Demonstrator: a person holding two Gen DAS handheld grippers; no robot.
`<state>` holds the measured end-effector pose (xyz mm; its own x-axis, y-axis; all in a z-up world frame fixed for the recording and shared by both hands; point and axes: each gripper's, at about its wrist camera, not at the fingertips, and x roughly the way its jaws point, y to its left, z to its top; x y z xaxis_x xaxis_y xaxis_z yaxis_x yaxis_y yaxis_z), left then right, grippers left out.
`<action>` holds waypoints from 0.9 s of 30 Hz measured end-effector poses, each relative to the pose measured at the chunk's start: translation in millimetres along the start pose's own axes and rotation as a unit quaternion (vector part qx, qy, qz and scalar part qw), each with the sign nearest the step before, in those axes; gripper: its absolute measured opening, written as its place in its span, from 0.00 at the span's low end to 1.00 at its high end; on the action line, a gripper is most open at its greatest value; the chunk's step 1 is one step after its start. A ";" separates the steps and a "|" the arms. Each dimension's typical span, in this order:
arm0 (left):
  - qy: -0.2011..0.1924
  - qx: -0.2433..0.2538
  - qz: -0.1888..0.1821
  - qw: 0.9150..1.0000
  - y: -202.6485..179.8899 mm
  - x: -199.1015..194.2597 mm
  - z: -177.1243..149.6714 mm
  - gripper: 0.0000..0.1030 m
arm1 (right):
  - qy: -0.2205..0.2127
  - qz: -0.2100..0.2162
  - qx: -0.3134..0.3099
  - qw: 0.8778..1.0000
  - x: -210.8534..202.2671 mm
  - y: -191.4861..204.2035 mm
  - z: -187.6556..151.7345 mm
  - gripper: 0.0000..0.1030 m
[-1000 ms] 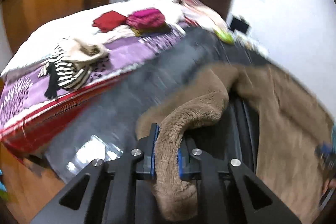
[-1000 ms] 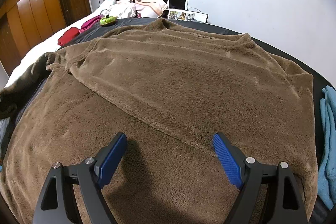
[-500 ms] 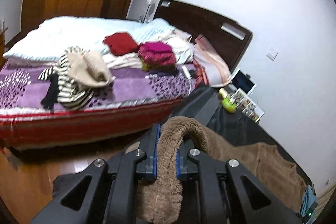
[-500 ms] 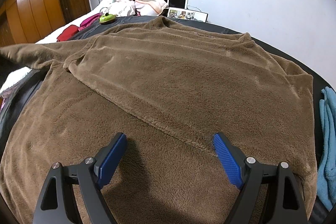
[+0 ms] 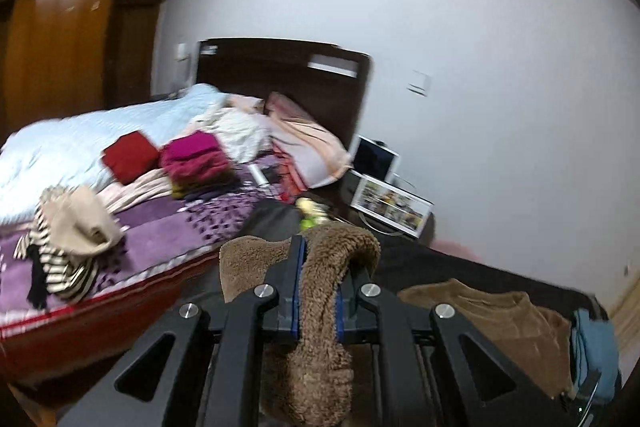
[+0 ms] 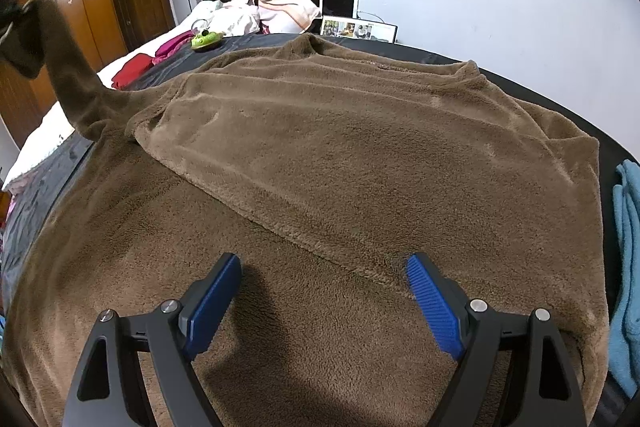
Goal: Fold clothes
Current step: 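Carry the held side across the sweatshirt front with the left gripper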
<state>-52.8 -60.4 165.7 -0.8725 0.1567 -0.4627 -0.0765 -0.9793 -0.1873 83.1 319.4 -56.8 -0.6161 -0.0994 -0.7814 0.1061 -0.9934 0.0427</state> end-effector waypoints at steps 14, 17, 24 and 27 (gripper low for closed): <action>0.062 0.164 -0.128 0.976 -184.6 47.9 -37.3 0.13 | -0.079 -0.005 0.075 0.994 -34.2 -31.5 5.0 0.85; 0.083 0.216 -0.152 0.961 -224.5 51.7 -55.4 0.13 | -0.101 -0.037 0.098 0.989 -43.6 -42.8 5.6 0.85; 0.119 0.379 -0.147 0.906 -305.7 51.6 -117.1 0.75 | -0.093 -0.047 0.157 0.982 -44.8 -71.8 6.3 0.85; 0.118 0.463 -0.121 0.870 -325.9 50.1 -148.0 0.86 | -0.091 -0.047 0.160 0.982 -45.1 -72.1 7.0 0.85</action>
<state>-0.1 285.6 75.4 -0.6619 0.2875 -0.6922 -0.6953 -0.5806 0.4237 97.7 395.1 -20.3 -0.7435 0.0134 -0.6686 -0.1898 -0.9629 0.1917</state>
